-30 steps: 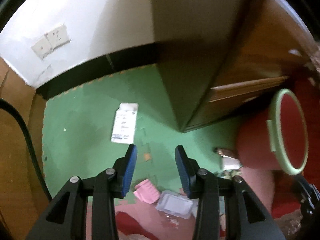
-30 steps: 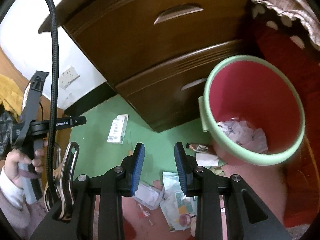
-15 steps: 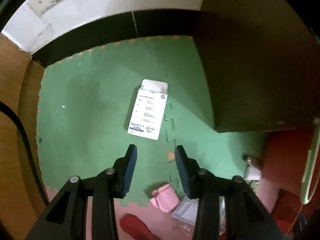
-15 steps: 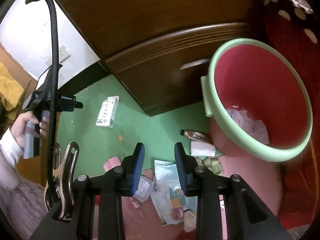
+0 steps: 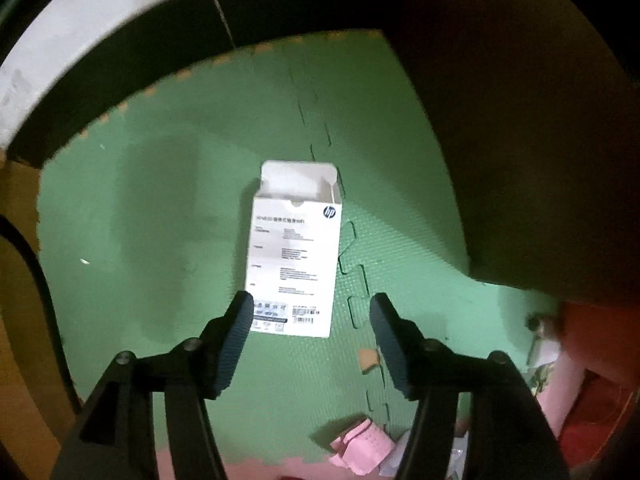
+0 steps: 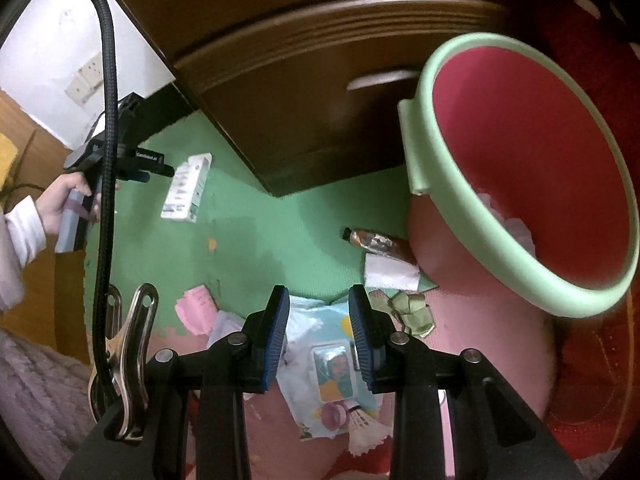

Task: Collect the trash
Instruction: 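Move the open left tool down toward the white HP box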

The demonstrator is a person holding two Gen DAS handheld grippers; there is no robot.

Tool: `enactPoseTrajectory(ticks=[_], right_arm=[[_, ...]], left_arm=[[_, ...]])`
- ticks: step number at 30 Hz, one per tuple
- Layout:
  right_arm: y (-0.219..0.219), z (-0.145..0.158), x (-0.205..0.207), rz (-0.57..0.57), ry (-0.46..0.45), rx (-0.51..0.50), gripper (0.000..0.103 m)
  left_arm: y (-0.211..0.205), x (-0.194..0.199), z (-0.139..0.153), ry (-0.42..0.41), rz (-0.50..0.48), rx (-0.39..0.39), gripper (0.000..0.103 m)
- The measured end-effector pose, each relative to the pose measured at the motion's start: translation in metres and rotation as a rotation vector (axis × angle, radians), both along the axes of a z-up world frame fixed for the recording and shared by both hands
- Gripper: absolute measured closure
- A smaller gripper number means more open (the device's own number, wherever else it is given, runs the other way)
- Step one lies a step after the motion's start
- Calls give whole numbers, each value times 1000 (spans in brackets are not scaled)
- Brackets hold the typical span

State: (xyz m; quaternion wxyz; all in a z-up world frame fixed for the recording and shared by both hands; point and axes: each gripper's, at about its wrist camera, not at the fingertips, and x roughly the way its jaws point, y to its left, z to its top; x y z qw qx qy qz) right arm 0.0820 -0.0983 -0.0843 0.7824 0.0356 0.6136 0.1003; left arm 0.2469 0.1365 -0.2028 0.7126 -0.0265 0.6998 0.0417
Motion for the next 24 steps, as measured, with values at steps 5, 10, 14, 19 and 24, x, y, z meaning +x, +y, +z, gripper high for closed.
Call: enactPoseTrajectory(ticks=[5, 10, 14, 19, 24], right_arm=[[2, -12, 2, 24, 31, -6, 71], [7, -23, 3, 53, 58, -32, 71], [11, -34, 8, 101, 85, -79, 71], [22, -46, 9, 206, 97, -146, 71], [22, -56, 6, 214, 143, -127, 71]], left_arm=[[8, 7, -34, 53, 19, 6, 31], [12, 15, -55, 61, 43, -8, 31], [10, 19, -69, 76, 53, -32, 30], [2, 20, -72, 39, -12, 43, 26], [3, 19, -73, 23, -18, 72, 25]])
